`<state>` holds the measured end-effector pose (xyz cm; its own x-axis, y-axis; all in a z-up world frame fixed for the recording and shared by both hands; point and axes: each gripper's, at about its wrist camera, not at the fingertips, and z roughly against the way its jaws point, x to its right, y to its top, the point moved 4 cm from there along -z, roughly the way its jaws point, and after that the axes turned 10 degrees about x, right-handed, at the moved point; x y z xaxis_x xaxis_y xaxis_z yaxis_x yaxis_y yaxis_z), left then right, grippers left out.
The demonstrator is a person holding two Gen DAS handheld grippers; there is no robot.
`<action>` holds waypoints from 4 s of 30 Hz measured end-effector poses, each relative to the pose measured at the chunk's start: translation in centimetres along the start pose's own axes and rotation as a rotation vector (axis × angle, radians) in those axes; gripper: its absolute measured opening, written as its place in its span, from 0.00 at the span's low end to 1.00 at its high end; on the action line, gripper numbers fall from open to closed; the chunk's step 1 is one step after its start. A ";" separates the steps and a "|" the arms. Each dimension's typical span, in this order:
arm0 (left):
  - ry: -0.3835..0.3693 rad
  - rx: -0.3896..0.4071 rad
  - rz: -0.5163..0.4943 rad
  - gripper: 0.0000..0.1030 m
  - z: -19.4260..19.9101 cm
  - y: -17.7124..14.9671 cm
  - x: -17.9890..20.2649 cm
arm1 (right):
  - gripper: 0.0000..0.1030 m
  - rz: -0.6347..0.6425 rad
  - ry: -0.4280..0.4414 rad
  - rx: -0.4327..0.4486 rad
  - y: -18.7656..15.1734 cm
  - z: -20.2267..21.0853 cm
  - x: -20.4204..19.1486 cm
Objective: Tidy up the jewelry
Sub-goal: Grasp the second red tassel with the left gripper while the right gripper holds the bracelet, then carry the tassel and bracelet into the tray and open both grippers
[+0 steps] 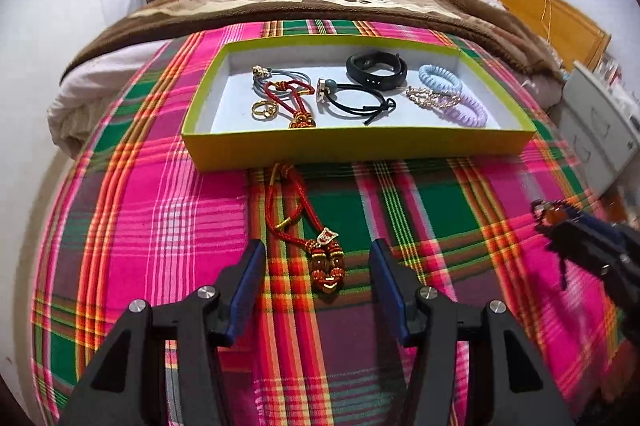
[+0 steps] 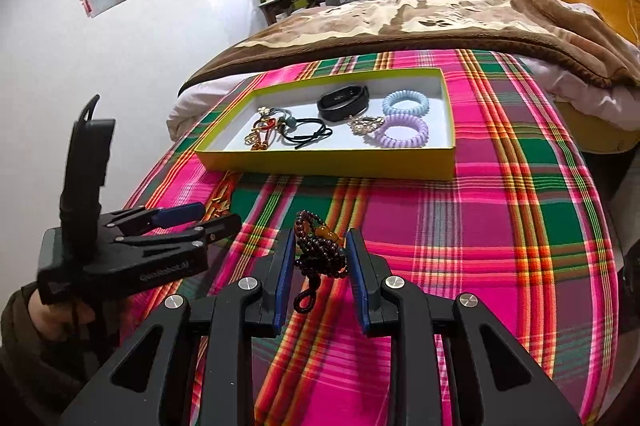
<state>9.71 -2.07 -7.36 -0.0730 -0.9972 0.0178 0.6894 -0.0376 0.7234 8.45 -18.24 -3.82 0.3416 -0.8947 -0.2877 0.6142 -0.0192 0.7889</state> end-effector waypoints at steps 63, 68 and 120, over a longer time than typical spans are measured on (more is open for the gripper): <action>-0.093 0.214 0.017 0.15 4.6 7.2 -1.7 | 0.26 0.048 -0.092 0.143 7.0 0.2 -0.8; -0.094 0.212 0.021 0.15 3.2 8.4 -2.0 | 0.26 0.043 -0.116 0.150 8.5 -1.4 0.1; -0.110 0.055 0.062 0.28 -4.1 6.8 -2.9 | 0.27 0.110 -0.148 -0.074 5.8 -11.5 1.1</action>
<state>17.57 0.33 -5.34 -0.1123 -0.9842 0.1366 0.6546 0.0301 0.7554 20.57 -14.25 -5.81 0.3046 -0.9455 -0.1151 0.6317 0.1101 0.7674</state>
